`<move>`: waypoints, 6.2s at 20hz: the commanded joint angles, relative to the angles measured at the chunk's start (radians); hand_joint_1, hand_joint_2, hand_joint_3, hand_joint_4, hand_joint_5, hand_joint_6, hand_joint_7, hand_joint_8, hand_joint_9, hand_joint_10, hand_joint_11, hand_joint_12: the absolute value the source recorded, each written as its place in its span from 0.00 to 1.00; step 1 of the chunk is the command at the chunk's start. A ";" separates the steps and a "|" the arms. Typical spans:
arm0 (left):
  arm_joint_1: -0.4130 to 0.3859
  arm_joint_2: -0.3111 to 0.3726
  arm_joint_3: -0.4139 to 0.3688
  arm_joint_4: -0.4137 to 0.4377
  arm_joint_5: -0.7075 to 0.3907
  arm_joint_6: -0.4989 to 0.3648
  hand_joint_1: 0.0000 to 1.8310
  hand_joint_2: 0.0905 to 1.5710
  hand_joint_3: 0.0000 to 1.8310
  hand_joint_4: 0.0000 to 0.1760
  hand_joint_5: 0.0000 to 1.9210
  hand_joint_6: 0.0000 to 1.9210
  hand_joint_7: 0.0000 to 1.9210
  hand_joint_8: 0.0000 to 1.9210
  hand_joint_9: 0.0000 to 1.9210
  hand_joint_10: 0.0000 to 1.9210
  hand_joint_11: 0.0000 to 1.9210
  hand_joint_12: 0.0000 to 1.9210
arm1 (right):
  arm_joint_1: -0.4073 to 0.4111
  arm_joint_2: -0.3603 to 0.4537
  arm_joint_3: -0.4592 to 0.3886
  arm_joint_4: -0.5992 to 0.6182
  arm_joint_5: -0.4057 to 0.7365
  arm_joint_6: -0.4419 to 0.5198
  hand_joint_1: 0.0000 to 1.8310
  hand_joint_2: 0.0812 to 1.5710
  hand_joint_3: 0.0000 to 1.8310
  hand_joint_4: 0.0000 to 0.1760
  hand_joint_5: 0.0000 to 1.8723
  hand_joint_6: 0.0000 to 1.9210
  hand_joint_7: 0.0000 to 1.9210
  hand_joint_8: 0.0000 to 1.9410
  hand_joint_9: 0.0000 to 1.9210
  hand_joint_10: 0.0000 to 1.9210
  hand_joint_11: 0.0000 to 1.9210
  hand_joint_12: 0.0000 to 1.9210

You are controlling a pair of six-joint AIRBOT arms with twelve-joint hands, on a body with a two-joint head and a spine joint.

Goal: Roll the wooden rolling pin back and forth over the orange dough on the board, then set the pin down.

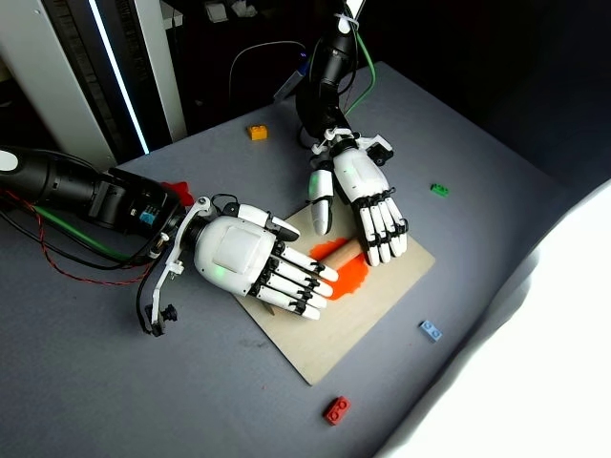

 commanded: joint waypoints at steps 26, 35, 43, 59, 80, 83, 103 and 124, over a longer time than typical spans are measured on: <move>0.057 0.021 -0.071 0.022 -0.123 0.057 0.00 0.86 0.00 0.00 0.13 0.00 0.13 0.00 0.10 0.00 0.00 0.20 | -0.043 0.000 -0.023 -0.068 0.066 -0.071 0.00 0.89 0.00 0.00 0.12 0.01 0.13 0.00 0.10 0.01 0.00 0.19; 0.099 0.004 -0.074 0.057 -0.178 0.078 0.00 0.85 0.00 0.00 0.14 0.00 0.12 0.00 0.09 0.00 0.00 0.18 | -0.046 0.002 -0.026 -0.080 0.084 -0.078 0.00 0.89 0.00 0.00 0.11 0.01 0.12 0.00 0.09 0.01 0.00 0.15; 0.109 -0.005 -0.086 0.071 -0.179 0.073 0.00 0.86 0.00 0.00 0.13 0.00 0.12 0.00 0.08 0.00 0.00 0.17 | -0.050 0.005 -0.028 -0.099 0.099 -0.080 0.00 0.89 0.00 0.00 0.11 0.01 0.13 0.00 0.10 0.01 0.00 0.21; 0.129 0.008 -0.143 0.096 -0.195 0.054 0.00 0.85 0.00 0.00 0.13 0.00 0.12 0.00 0.09 0.00 0.00 0.17 | -0.064 0.016 -0.041 -0.135 0.128 -0.080 0.00 0.89 0.00 0.00 0.12 0.01 0.14 0.01 0.11 0.01 0.00 0.23; 0.161 0.032 -0.193 0.149 -0.231 0.058 0.00 0.85 0.00 0.00 0.14 0.00 0.13 0.00 0.10 0.00 0.00 0.20 | -0.089 0.033 -0.087 -0.181 0.150 -0.083 0.00 0.89 0.00 0.00 0.12 0.01 0.12 0.00 0.10 0.01 0.00 0.17; 0.163 0.032 -0.198 0.149 -0.234 0.058 0.00 0.85 0.00 0.00 0.14 0.00 0.13 0.00 0.10 0.00 0.00 0.20 | -0.094 0.036 -0.091 -0.181 0.150 -0.085 0.00 0.89 0.00 0.00 0.12 0.01 0.12 0.00 0.10 0.01 0.00 0.17; 0.170 0.067 -0.240 0.150 -0.235 0.059 0.00 0.85 0.00 0.00 0.14 0.00 0.13 0.00 0.10 0.00 0.00 0.19 | -0.110 0.052 -0.119 -0.183 0.148 -0.093 0.00 0.89 0.00 0.00 0.11 0.00 0.14 0.00 0.11 0.01 0.00 0.19; 0.189 0.102 -0.279 0.150 -0.243 0.049 0.00 0.85 0.00 0.00 0.13 0.00 0.12 0.00 0.09 0.00 0.00 0.18 | -0.105 0.052 -0.119 -0.210 0.166 -0.095 0.00 0.88 0.00 0.00 0.11 0.00 0.12 0.00 0.10 0.01 0.00 0.17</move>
